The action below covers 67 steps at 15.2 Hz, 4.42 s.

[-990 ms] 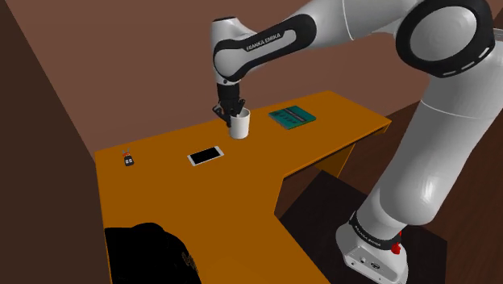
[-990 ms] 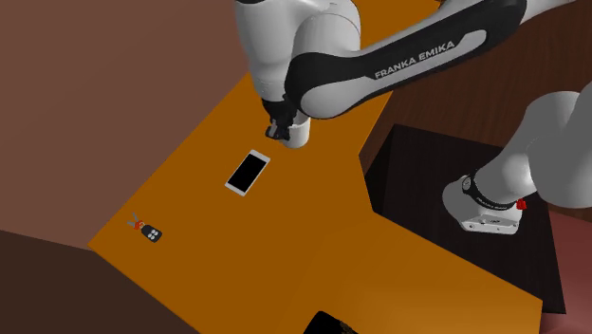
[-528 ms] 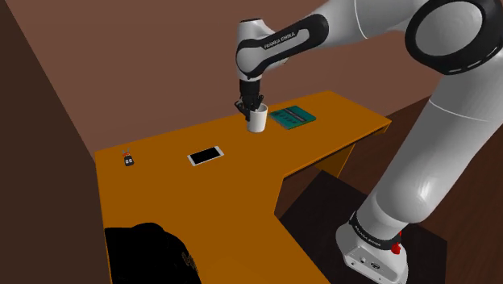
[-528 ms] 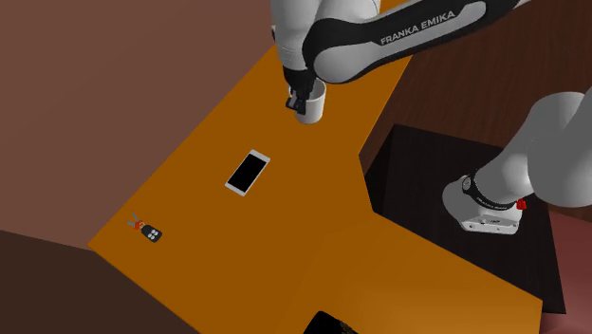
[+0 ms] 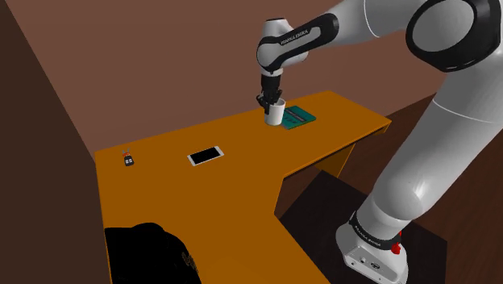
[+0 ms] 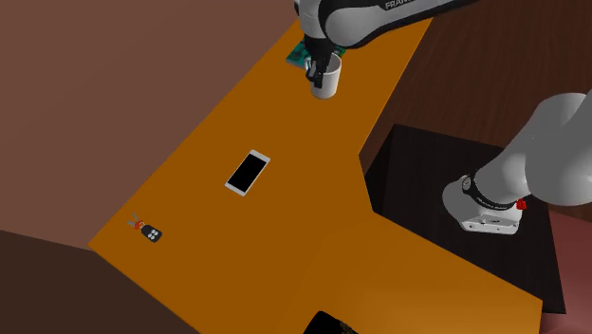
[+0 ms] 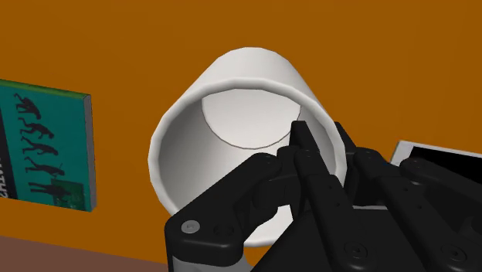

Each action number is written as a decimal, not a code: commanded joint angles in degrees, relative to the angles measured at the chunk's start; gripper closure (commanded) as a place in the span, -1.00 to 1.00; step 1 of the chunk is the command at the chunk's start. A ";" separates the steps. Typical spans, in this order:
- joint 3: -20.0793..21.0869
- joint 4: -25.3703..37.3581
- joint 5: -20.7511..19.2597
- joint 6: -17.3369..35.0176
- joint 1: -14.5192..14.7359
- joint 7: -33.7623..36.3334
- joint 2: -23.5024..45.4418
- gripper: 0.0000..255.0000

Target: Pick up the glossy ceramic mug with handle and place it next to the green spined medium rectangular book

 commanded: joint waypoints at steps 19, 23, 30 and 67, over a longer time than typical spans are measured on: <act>-7.86 2.48 0.80 5.09 -9.13 -17.17 6.46 1.00; -7.83 1.18 0.97 7.90 -9.20 -17.14 7.99 1.00; -7.74 -0.60 1.33 12.73 -9.36 -17.15 11.06 1.00; -7.56 -1.05 1.55 14.96 -9.20 -16.81 12.88 -1.00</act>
